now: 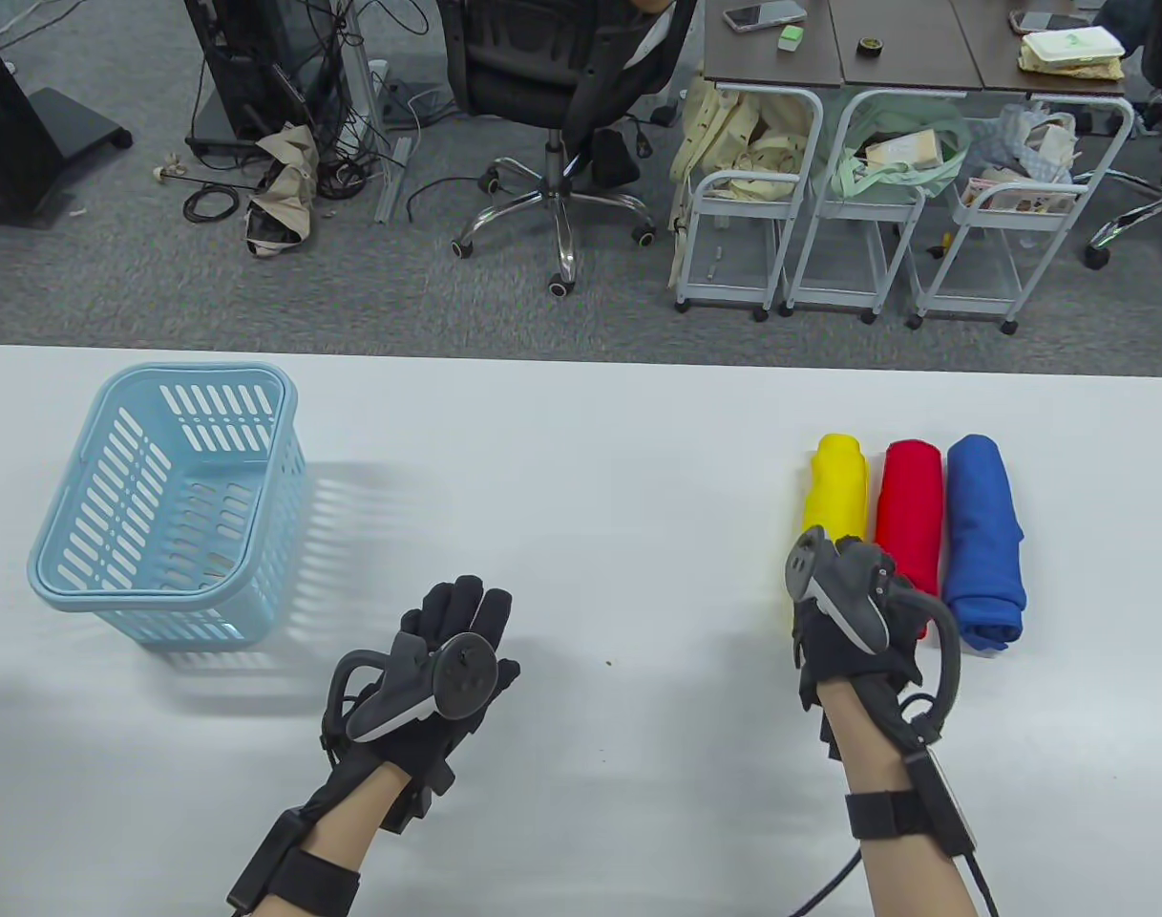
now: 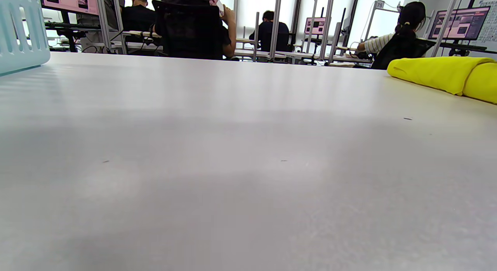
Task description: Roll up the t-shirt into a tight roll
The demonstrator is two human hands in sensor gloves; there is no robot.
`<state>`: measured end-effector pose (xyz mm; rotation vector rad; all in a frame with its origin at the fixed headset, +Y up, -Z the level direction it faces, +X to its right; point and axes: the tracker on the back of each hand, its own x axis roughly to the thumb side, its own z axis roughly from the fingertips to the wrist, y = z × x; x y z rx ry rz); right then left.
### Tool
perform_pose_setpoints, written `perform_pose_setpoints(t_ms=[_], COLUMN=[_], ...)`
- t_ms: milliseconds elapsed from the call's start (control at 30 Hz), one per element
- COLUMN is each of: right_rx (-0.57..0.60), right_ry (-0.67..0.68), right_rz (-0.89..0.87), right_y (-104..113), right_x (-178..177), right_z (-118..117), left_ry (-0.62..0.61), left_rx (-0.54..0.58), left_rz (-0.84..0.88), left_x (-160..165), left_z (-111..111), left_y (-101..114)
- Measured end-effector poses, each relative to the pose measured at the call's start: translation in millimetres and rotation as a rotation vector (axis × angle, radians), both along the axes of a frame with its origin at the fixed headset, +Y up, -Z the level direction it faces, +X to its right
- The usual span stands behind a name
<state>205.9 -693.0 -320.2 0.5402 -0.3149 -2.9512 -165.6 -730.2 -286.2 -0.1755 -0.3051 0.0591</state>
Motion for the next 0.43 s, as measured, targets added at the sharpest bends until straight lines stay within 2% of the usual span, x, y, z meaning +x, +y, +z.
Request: perform_pose_setpoints(t_ms=[67,200,267,367,433], right_rx=[0.051,0.123,0.132,0.131,0.060], right_ry=[0.074,0.158,0.186,0.204,0.232], right_rz=[-0.050,-0.112,-0.144,-0.172,-0.228], right_y=[7,9,3,-17,-24], right_x=[-3,-8,-8,-6,-5], right_z=[23,52,59,63,62], left_ry=[0.001,0.002,-0.001,-0.005,-0.005], left_rx=[0.001,0.019,0.027,0.049,0.062], left_rz=[0.004,-0.003,-0.008,-0.022,-0.024], left_x=[0,1,3,5,6], left_z=[1,3,4,7,7], left_y=[1,3,4,5,4])
